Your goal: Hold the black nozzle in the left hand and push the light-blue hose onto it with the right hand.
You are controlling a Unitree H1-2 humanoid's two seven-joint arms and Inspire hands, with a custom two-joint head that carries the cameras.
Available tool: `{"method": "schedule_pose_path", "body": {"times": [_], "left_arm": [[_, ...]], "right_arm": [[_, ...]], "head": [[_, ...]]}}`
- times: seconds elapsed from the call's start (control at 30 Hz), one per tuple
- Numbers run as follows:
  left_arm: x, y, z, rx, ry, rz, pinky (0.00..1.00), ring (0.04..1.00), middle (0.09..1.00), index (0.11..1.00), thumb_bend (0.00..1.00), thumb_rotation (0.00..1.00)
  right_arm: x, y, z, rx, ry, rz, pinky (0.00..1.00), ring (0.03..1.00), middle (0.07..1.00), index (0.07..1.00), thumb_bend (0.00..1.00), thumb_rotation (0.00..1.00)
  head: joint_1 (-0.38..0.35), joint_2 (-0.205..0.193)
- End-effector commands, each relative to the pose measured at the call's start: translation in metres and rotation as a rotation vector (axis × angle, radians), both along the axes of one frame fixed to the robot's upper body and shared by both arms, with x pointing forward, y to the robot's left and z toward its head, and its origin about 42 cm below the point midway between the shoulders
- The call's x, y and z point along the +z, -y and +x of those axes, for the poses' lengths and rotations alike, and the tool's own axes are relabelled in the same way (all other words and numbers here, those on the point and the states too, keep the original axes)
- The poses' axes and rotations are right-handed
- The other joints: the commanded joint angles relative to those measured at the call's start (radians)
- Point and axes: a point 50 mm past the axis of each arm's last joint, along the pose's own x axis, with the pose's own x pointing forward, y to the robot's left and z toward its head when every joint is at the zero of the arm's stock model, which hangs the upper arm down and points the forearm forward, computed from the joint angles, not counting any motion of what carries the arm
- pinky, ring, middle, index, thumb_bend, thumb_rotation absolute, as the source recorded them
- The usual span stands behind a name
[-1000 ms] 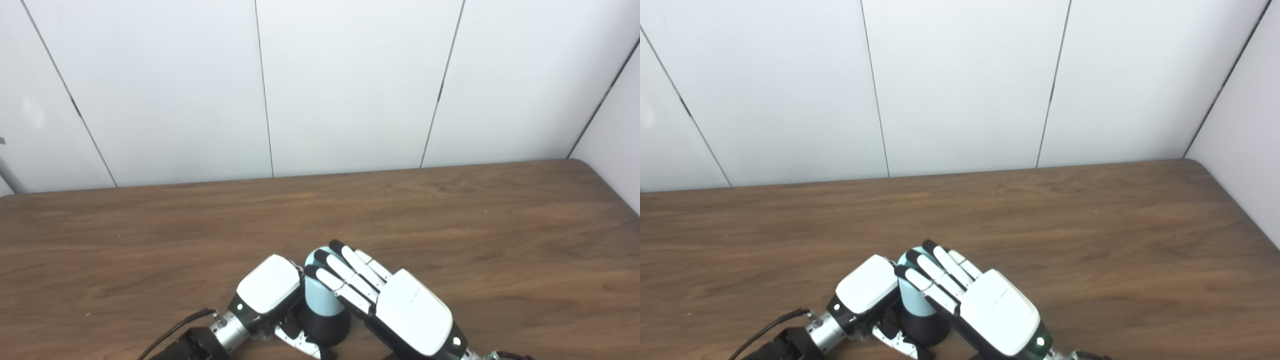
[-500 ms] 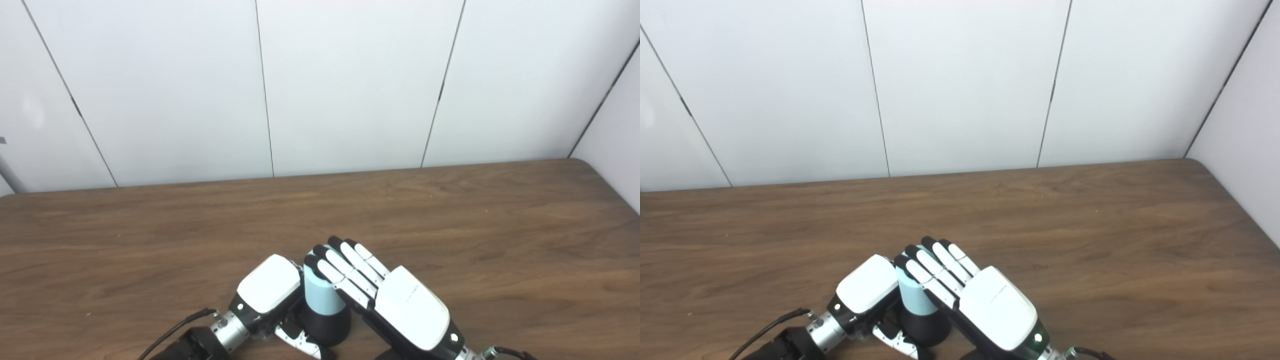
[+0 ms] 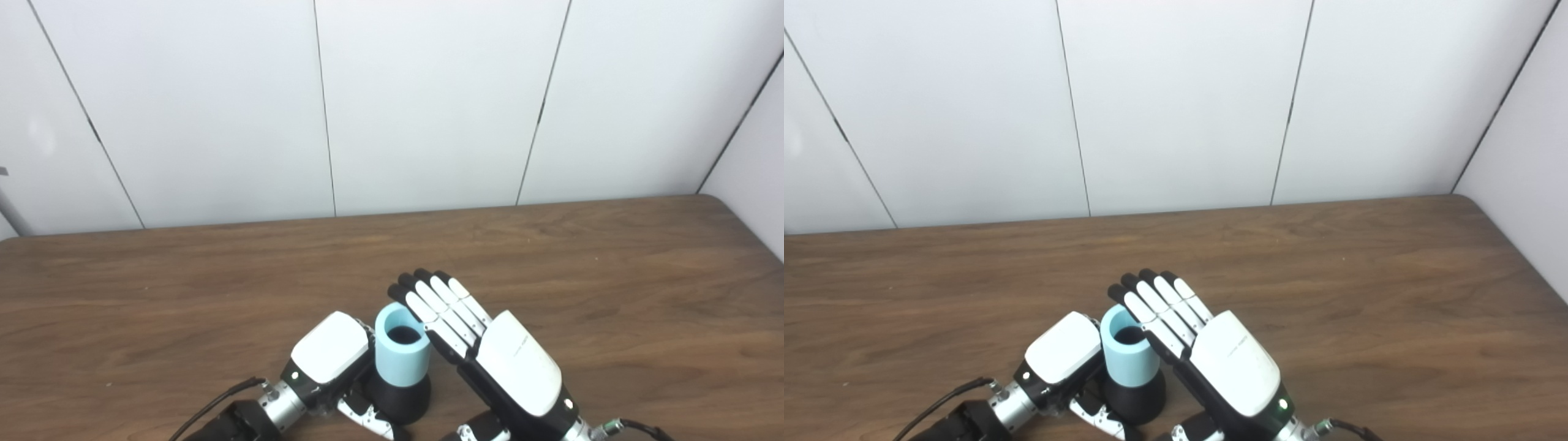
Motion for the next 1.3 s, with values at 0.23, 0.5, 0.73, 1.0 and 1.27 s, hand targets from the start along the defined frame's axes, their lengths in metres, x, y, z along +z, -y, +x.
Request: {"method": "schedule_pose_path", "body": {"times": [0.23,0.5,0.73,1.0,1.27], "left_arm": [[-0.069,-0.019,-0.040,-0.046,-0.204,0.287,0.27,0.282,0.398,0.499,0.52,0.00],[-0.066,-0.019,-0.040,-0.033,-0.166,0.278,0.32,0.333,0.412,0.516,0.51,0.00],[-0.067,-0.022,-0.039,0.022,-0.145,0.265,0.35,0.376,0.438,0.523,0.52,0.00],[-0.065,-0.031,-0.028,0.187,-0.203,0.375,0.59,0.681,0.698,0.697,0.81,0.20],[-0.060,-0.042,-0.020,0.278,-0.236,0.397,0.74,0.828,0.834,0.835,1.00,0.42]], "right_arm": [[-0.010,0.008,0.002,-0.042,0.064,0.247,0.92,0.993,0.999,0.979,0.69,0.88],[-0.045,0.017,0.010,-0.215,-0.215,0.750,0.76,0.862,0.861,0.818,0.25,0.61],[-0.056,0.028,0.013,-0.241,-0.287,0.830,0.76,0.843,0.843,0.800,0.23,0.55],[-0.062,0.031,0.017,-0.247,-0.254,0.775,0.76,0.819,0.813,0.785,0.27,0.53],[-0.066,0.032,0.019,-0.273,-0.289,0.781,0.79,0.848,0.837,0.800,0.29,0.59]], "head": [[0.001,-0.001],[0.003,0.001],[0.007,0.006],[0.011,0.005],[0.014,0.002]]}}
